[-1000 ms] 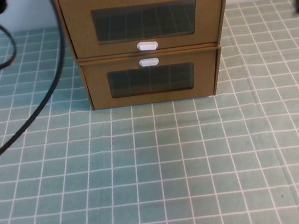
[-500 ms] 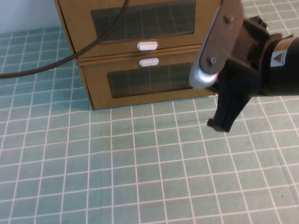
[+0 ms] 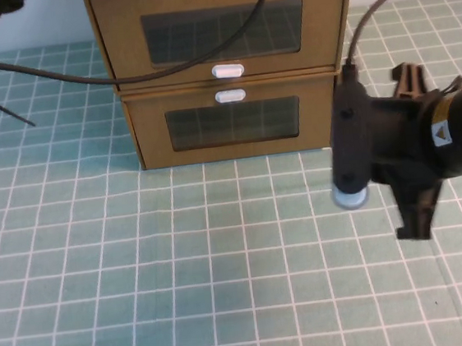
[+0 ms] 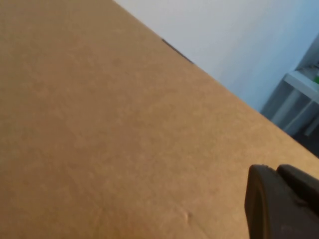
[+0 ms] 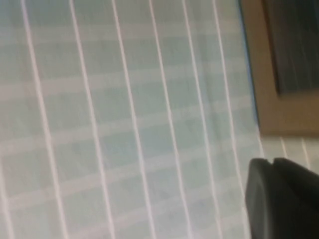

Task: Open the shoe box
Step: 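Pull the top drawer of the cardboard box fully open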

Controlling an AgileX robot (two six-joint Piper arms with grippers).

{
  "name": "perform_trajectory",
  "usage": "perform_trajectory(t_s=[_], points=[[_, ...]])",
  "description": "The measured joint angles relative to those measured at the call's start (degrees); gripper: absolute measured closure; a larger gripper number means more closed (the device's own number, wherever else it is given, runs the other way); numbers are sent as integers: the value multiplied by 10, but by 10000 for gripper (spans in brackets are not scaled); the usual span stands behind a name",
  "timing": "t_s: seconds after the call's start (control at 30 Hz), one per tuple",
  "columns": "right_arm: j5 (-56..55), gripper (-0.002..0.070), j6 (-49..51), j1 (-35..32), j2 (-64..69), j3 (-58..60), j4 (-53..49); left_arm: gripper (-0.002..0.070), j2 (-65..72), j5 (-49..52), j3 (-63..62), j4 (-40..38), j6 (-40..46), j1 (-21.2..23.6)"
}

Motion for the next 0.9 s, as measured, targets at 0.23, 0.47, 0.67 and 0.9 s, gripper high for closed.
perform_trajectory(t_s=[0.23,0.47,0.67,0.9], points=[[26,689,228,1,1,0,-289,679,32,55,0,-52,3,4],[-12,689,277,49,9,0,-381,678,33,89,-1,-101,-17,19],[-28,689,529,128,73,0,-682,679,33,93,-3,-111,-52,29],[-4,689,752,158,190,-23,-889,678,33,102,-3,-129,-72,35]])
